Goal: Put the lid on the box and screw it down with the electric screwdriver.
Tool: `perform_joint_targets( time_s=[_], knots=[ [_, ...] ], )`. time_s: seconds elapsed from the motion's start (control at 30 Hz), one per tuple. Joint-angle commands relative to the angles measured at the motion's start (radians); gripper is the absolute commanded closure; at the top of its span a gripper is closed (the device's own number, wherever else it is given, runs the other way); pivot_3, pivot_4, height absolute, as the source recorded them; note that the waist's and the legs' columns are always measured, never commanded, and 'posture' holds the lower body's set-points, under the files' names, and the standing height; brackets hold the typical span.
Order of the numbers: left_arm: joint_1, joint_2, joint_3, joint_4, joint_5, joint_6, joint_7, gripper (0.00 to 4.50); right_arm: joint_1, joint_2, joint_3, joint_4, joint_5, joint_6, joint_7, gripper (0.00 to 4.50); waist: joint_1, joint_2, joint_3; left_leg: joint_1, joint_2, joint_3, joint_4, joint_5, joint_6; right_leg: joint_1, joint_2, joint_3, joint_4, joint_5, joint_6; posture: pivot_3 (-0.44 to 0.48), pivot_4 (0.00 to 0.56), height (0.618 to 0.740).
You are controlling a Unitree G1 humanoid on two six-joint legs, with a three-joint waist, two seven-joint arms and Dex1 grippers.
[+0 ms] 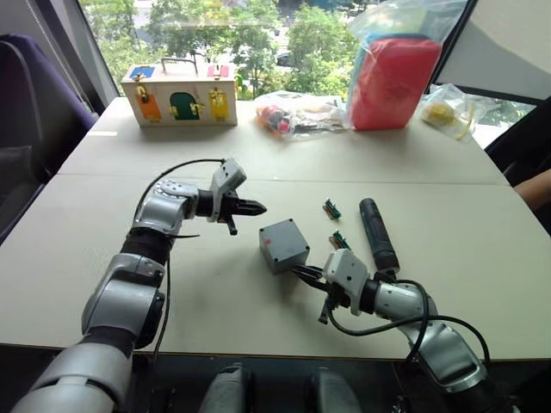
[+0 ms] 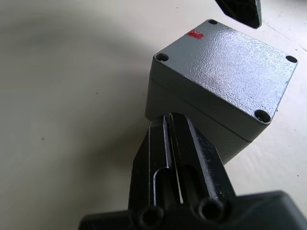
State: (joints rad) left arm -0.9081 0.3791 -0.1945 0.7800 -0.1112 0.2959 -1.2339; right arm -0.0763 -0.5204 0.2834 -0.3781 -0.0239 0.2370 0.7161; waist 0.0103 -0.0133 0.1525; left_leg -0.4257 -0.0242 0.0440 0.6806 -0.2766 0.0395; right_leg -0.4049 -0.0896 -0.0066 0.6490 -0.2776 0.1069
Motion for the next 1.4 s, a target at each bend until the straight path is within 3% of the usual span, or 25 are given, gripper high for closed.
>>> perform_joint_targets(
  time_s=[0.03, 0.27, 0.73, 1.1, 1.4],
  knots=[
    [-0.014, -0.009, 0.009, 0.011, 0.003, -0.028, -0.001, 4.5, -0.039, 0.004, 0.005, 0.014, -0.017, 0.0, -0.007, 4.45, 0.001, 0.0, 0.0, 0.0, 0.0, 0.0, 0.0, 0.0, 0.0, 0.0, 0.0, 0.0, 0.0, 0.0, 0.0, 0.0, 0.15, 0.74],
    [0.046, 0.009, 0.003, -0.105, -0.016, 0.028, -0.04, 4.5, -0.082, -0.002, -0.011, 0.067, -0.044, -0.007, -0.024, 4.45, -0.001, 0.0, 0.0, 0.0, 0.0, 0.0, 0.0, 0.0, 0.0, 0.0, 0.0, 0.0, 0.0, 0.0, 0.0, 0.0, 0.15, 0.74],
    [0.268, 0.108, -0.004, -0.576, -0.079, 0.265, -0.018, 4.5, -0.113, -0.003, -0.024, 0.103, -0.036, -0.001, -0.011, 4.45, -0.003, 0.0, 0.0, 0.0, 0.0, 0.0, 0.0, 0.0, 0.0, 0.0, -0.002, 0.0, 0.0, 0.0, 0.0, 0.0, 0.15, 0.74],
    [0.327, 0.127, -0.007, -0.691, -0.12, 0.355, 0.016, 4.5, -0.145, 0.001, -0.034, 0.143, -0.032, -0.004, -0.002, 4.45, -0.004, 0.0, 0.0, 0.0, 0.0, 0.0, -0.001, 0.0, -0.001, 0.0, -0.002, 0.0, 0.0, 0.0, 0.0, 0.0, 0.15, 0.74],
    [0.327, 0.14, -0.004, -0.688, -0.124, 0.361, 0.029, 4.5, -0.139, -0.004, -0.047, 0.131, -0.025, 0.009, -0.001, 4.45, -0.005, 0.0, 0.0, 0.0, 0.0, 0.0, -0.001, 0.0, -0.001, -0.001, -0.003, 0.0, 0.0, 0.0, 0.0, 0.0, 0.15, 0.74]
  ],
)
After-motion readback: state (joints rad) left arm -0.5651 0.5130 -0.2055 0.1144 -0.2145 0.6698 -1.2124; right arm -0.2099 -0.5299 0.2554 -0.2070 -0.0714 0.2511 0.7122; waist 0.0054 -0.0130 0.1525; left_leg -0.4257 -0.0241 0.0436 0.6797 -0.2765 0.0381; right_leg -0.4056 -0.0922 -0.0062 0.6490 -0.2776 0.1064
